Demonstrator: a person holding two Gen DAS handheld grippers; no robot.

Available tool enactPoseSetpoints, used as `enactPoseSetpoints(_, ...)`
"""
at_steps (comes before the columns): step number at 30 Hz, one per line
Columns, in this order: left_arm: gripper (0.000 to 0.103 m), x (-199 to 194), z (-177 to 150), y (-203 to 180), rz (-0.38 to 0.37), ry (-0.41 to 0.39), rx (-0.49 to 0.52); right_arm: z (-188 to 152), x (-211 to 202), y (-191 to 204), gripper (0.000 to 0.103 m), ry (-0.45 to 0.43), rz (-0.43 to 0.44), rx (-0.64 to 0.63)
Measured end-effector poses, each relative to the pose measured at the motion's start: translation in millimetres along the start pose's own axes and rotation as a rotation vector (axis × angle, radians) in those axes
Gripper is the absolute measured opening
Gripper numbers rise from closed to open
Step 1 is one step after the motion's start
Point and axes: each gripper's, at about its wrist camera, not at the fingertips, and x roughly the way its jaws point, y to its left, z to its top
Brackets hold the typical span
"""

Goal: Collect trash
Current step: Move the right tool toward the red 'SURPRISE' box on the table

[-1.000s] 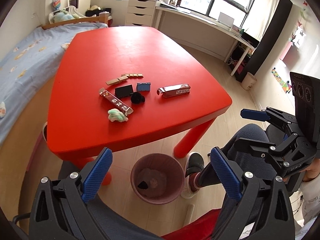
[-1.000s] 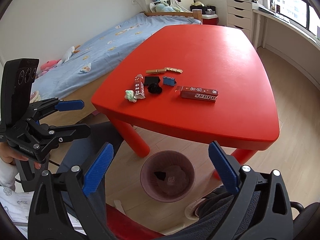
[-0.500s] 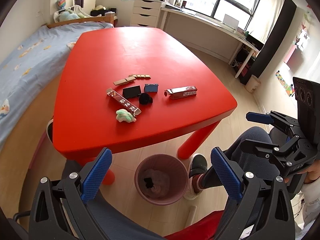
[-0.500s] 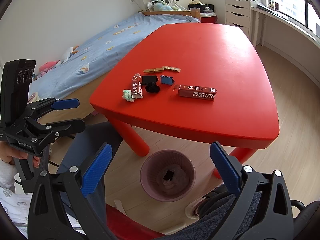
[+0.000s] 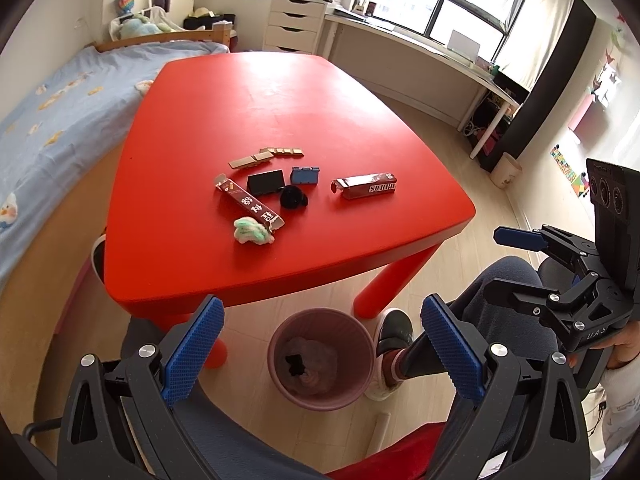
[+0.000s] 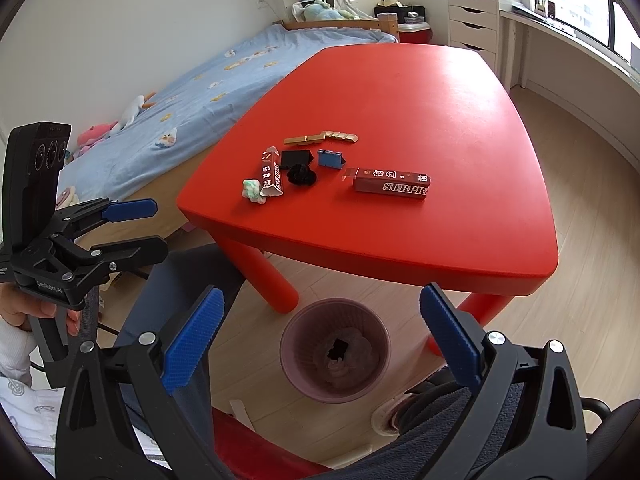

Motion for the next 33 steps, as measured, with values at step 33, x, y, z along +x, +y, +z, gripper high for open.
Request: enactPoseSetpoints(33, 0.095, 52.7, 51.1, 45.4, 0.013, 0.127, 0.126, 107.9, 68.1, -41.1, 0.097, 0.173, 0.015, -0.411)
